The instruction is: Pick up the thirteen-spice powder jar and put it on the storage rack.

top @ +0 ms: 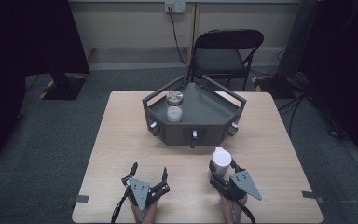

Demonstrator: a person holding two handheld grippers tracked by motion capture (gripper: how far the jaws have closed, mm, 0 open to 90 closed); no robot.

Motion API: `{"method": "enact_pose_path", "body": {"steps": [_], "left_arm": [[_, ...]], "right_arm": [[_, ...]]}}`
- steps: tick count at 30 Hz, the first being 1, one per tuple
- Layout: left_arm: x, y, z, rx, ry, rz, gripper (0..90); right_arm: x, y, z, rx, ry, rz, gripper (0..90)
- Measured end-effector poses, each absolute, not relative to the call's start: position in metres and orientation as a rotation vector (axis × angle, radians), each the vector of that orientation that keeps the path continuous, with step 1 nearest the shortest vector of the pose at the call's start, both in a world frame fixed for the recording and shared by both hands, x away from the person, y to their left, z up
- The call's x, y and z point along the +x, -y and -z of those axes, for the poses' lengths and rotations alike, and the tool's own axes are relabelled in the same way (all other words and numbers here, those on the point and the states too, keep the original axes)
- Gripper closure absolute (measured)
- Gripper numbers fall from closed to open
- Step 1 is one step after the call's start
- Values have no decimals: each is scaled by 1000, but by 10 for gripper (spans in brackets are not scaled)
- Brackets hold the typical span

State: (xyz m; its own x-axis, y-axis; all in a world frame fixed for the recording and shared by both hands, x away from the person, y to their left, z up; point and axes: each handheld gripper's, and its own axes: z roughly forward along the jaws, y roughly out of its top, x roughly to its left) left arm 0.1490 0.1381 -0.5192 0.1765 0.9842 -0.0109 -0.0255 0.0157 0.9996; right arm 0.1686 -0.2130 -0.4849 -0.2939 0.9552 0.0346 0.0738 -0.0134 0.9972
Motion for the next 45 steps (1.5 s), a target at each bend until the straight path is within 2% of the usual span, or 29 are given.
{"method": "enact_pose_path", "body": {"steps": [23, 45], "left_arm": [[149, -138, 519, 1259, -1065, -1081, 0], [149, -138, 519, 1259, -1065, -1081, 0]], "right_arm": [[169, 226, 469, 1089, -1519, -1435, 293], [180, 242, 435, 1019, -1554, -1506, 294]]}}
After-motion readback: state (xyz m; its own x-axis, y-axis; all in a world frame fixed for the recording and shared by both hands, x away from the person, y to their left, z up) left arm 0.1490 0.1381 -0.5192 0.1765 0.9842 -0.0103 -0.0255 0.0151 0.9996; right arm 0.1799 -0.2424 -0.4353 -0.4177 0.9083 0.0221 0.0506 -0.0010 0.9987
